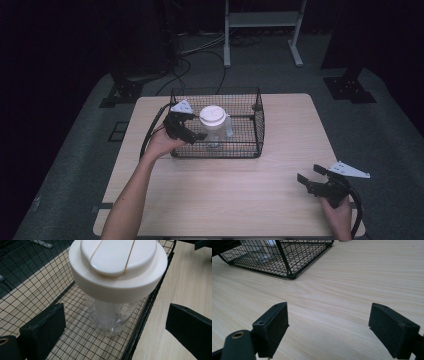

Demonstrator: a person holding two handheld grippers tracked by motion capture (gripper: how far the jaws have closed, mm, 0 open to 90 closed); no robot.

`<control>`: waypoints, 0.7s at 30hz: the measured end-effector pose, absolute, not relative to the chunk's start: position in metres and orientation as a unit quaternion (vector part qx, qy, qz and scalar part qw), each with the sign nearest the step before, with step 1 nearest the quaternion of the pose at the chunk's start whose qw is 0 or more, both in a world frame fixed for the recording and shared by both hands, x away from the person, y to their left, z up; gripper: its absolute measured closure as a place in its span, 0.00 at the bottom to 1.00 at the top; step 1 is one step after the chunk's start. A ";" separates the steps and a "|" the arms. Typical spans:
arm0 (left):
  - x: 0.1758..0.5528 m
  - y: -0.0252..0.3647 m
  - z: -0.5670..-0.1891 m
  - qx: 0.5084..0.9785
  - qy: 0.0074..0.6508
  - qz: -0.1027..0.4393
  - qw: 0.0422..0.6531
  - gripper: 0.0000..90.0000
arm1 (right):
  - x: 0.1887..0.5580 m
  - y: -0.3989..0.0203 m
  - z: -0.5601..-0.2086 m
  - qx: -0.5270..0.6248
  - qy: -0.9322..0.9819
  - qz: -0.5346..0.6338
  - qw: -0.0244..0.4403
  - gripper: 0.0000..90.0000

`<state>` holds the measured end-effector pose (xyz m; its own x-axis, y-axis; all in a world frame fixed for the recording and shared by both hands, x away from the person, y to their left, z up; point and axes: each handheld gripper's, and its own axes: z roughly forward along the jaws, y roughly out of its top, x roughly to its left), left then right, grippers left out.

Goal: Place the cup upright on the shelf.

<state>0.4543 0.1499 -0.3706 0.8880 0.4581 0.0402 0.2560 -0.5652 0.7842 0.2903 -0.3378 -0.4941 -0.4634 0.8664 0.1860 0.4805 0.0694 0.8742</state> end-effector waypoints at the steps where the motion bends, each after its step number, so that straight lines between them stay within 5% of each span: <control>1: 0.454 0.151 -0.370 0.876 0.204 0.122 0.420 0.02 | 0.290 -0.338 -0.494 0.478 0.704 0.486 0.198 0.17; 21: 0.433 0.166 -0.362 0.874 0.199 0.134 0.423 0.02 | 0.290 -0.338 -0.494 0.480 0.703 0.486 0.197 0.16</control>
